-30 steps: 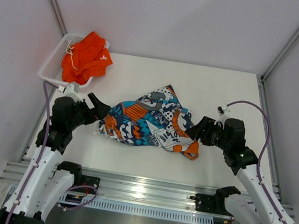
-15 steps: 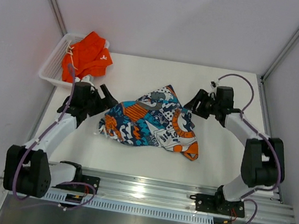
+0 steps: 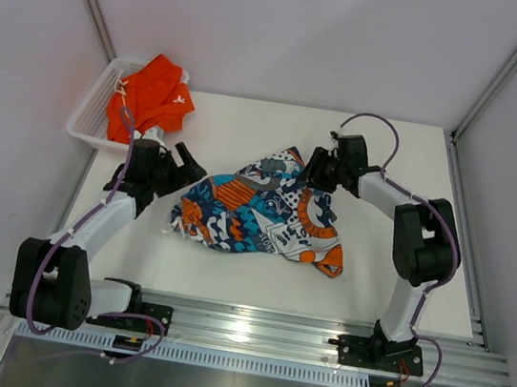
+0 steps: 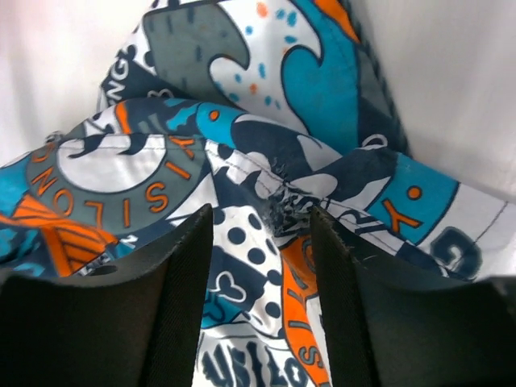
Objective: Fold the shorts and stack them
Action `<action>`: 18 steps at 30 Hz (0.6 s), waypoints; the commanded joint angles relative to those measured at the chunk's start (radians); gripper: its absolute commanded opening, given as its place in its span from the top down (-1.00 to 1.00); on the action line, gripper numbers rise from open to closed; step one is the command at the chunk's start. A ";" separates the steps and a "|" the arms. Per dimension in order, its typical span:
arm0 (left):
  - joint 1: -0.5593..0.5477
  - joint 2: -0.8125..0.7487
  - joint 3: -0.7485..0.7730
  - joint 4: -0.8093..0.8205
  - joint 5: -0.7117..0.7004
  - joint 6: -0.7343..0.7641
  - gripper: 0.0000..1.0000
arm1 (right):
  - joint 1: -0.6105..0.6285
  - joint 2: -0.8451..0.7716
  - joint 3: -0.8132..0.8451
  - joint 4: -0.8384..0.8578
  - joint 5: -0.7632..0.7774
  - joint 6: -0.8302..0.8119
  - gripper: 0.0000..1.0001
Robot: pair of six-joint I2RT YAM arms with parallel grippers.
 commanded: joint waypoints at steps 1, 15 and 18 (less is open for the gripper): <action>-0.001 0.000 0.005 0.045 0.013 0.001 -0.87 | 0.023 0.017 0.080 -0.056 0.135 -0.049 -0.05; -0.001 -0.017 -0.018 0.054 0.033 0.007 -0.86 | 0.120 -0.053 0.104 -0.069 0.428 -0.167 1.00; -0.001 -0.026 -0.021 0.056 0.033 0.007 -0.86 | 0.176 -0.188 -0.007 0.030 0.454 -0.187 1.00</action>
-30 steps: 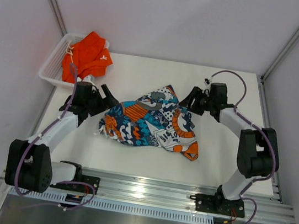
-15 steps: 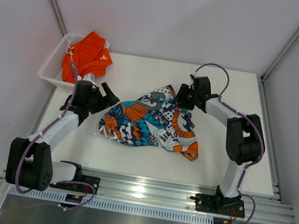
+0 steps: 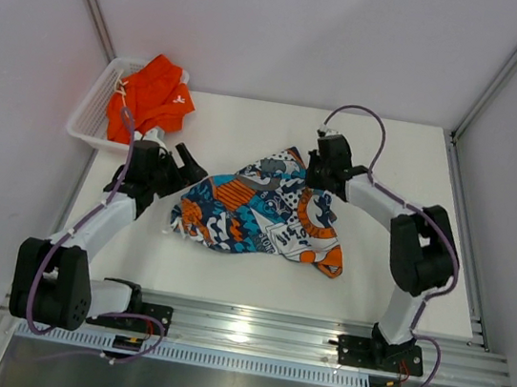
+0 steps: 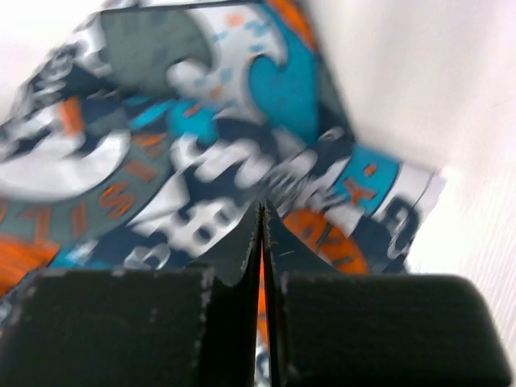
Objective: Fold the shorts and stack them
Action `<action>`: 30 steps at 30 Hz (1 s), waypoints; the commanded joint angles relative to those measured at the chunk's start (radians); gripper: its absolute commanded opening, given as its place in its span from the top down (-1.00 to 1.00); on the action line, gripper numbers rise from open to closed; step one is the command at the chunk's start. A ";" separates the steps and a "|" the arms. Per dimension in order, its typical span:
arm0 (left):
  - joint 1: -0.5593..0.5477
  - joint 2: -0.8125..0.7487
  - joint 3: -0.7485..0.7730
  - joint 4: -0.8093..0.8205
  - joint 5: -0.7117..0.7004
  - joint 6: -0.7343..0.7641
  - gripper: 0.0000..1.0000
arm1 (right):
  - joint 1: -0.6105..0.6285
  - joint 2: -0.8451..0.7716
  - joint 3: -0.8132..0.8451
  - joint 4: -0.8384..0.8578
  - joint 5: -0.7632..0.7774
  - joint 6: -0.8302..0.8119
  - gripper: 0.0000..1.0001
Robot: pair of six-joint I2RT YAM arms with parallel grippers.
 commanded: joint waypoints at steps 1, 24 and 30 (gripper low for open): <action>-0.003 -0.029 -0.007 0.032 0.014 0.006 -0.86 | 0.070 -0.189 -0.112 0.116 0.071 -0.042 1.00; -0.001 -0.062 -0.015 0.014 0.007 0.030 -0.87 | 0.055 0.022 0.029 -0.024 0.120 -0.013 0.07; -0.003 -0.062 -0.015 0.012 0.011 0.034 -0.87 | 0.055 0.081 0.089 -0.061 0.166 -0.031 0.44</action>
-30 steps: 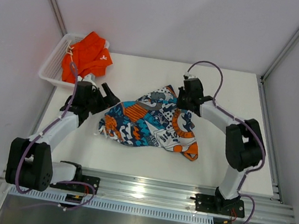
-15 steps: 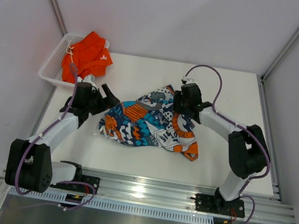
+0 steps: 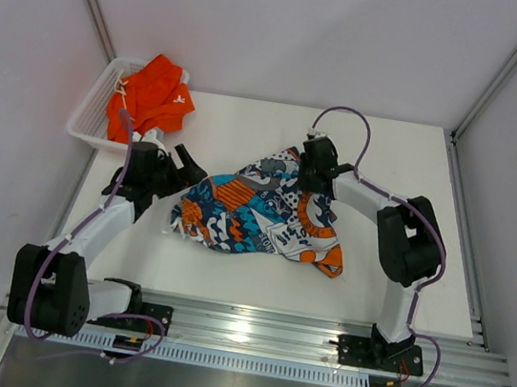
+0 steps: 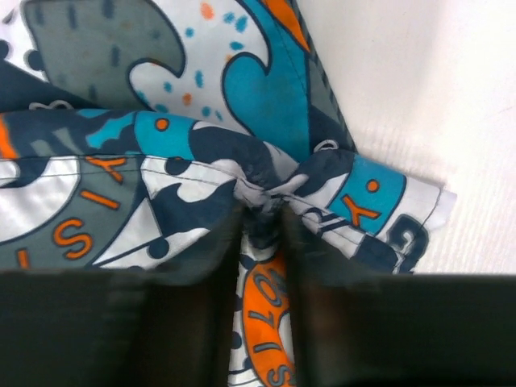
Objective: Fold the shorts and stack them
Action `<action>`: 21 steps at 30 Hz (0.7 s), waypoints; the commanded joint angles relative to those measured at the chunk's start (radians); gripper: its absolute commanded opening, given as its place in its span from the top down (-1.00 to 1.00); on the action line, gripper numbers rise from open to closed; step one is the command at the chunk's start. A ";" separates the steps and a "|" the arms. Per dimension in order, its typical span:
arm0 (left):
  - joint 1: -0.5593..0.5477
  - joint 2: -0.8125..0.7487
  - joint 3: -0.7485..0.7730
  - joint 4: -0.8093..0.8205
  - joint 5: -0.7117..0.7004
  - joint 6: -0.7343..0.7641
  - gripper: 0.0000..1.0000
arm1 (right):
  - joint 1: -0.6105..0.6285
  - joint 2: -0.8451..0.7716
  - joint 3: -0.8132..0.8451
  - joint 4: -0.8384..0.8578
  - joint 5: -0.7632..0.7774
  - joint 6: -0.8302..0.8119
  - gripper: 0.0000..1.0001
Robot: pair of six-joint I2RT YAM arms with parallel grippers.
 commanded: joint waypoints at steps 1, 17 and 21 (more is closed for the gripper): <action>-0.003 -0.027 0.002 0.013 0.007 0.026 -0.87 | -0.001 0.029 0.071 -0.027 0.052 -0.019 0.61; -0.003 -0.047 0.010 0.005 -0.002 0.035 -0.87 | 0.472 -0.321 -0.379 0.263 0.523 -0.114 0.89; -0.001 -0.042 0.010 0.007 -0.001 0.035 -0.87 | 0.520 -0.368 -0.397 0.171 0.389 -0.020 0.02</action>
